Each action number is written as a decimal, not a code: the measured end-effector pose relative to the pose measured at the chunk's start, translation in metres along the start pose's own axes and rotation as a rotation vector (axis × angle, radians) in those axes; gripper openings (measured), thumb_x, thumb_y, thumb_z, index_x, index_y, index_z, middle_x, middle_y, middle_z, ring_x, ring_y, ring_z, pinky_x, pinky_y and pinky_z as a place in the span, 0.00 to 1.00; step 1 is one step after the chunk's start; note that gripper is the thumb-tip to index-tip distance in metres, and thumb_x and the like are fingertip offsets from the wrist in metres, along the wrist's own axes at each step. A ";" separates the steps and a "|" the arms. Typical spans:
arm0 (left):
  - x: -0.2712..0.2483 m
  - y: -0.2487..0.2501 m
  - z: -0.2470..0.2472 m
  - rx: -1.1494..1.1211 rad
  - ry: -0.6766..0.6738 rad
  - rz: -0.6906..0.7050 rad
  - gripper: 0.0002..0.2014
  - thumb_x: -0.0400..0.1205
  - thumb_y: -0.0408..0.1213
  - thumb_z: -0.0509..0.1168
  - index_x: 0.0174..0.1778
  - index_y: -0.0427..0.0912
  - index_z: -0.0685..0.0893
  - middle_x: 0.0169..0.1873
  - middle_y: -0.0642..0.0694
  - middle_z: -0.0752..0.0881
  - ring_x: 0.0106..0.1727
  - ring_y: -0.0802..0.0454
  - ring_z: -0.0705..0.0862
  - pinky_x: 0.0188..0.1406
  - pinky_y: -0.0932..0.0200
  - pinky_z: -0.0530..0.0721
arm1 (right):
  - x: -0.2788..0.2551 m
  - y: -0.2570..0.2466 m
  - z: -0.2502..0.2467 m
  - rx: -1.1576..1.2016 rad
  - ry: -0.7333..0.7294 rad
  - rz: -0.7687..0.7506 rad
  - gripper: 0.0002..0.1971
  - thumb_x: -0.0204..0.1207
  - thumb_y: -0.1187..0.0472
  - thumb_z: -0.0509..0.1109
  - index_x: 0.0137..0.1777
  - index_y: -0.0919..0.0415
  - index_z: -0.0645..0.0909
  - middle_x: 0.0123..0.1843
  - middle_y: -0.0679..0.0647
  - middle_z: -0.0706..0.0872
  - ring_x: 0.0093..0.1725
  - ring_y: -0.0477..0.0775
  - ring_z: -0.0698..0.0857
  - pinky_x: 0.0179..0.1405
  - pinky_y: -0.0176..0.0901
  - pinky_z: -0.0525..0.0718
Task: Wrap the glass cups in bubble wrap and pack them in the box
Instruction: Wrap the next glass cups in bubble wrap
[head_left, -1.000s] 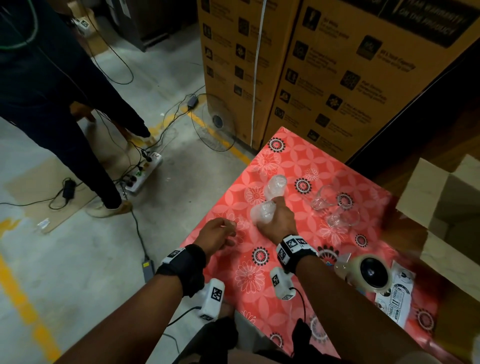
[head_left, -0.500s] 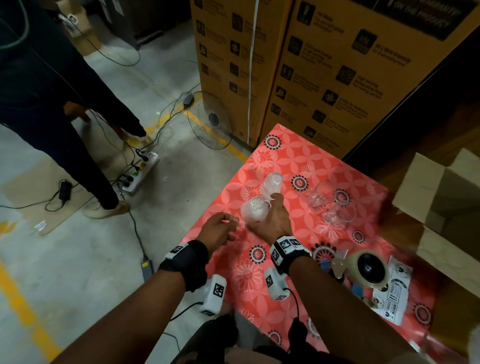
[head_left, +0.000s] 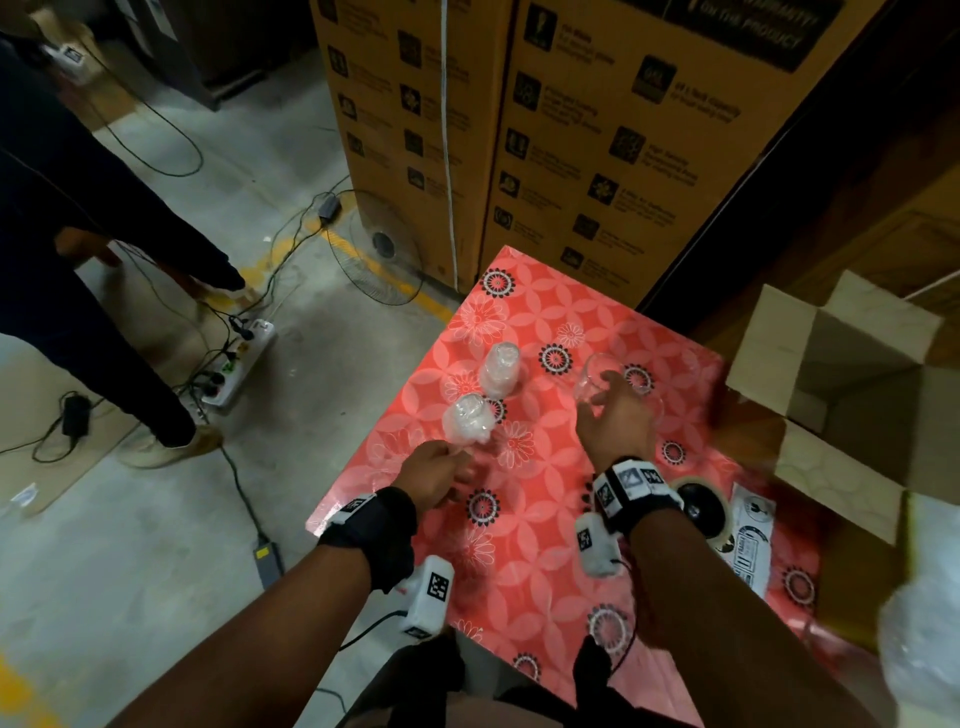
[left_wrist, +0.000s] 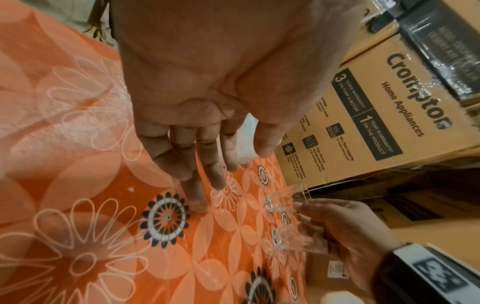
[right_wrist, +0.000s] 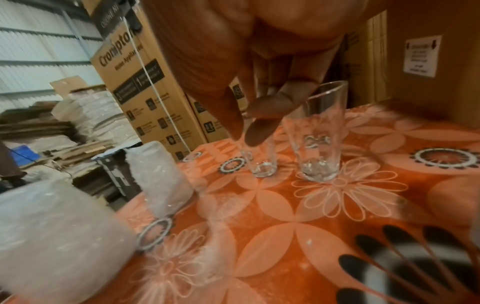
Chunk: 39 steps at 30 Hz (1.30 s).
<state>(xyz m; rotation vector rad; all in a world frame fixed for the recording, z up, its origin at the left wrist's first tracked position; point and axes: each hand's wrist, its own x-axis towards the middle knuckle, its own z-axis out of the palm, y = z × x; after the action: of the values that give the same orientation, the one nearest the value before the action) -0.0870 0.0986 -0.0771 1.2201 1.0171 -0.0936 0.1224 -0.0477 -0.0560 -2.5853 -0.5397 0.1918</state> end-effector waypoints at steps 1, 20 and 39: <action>-0.001 0.000 0.004 0.021 -0.020 0.006 0.08 0.92 0.34 0.64 0.51 0.37 0.86 0.42 0.39 0.90 0.27 0.55 0.85 0.20 0.68 0.76 | 0.008 0.001 -0.003 -0.030 -0.019 0.034 0.25 0.78 0.60 0.76 0.75 0.57 0.80 0.57 0.57 0.93 0.57 0.65 0.92 0.58 0.57 0.90; -0.011 0.008 0.042 0.222 -0.179 0.163 0.28 0.80 0.29 0.79 0.73 0.50 0.79 0.65 0.42 0.86 0.60 0.44 0.87 0.51 0.50 0.89 | -0.055 0.011 0.002 -0.184 -0.339 -0.216 0.10 0.81 0.67 0.68 0.48 0.56 0.91 0.43 0.59 0.94 0.41 0.65 0.89 0.42 0.52 0.89; -0.029 -0.011 0.130 0.642 -0.525 0.321 0.34 0.67 0.23 0.84 0.65 0.57 0.90 0.60 0.48 0.92 0.54 0.43 0.94 0.47 0.38 0.96 | -0.189 0.117 -0.031 0.004 0.019 -0.083 0.22 0.81 0.63 0.73 0.74 0.55 0.76 0.43 0.54 0.90 0.36 0.62 0.89 0.30 0.44 0.77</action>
<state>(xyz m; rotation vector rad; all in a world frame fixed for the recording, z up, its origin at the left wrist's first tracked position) -0.0332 -0.0234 -0.0676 1.8012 0.3181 -0.4904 -0.0033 -0.2319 -0.0794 -2.5526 -0.6380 0.1394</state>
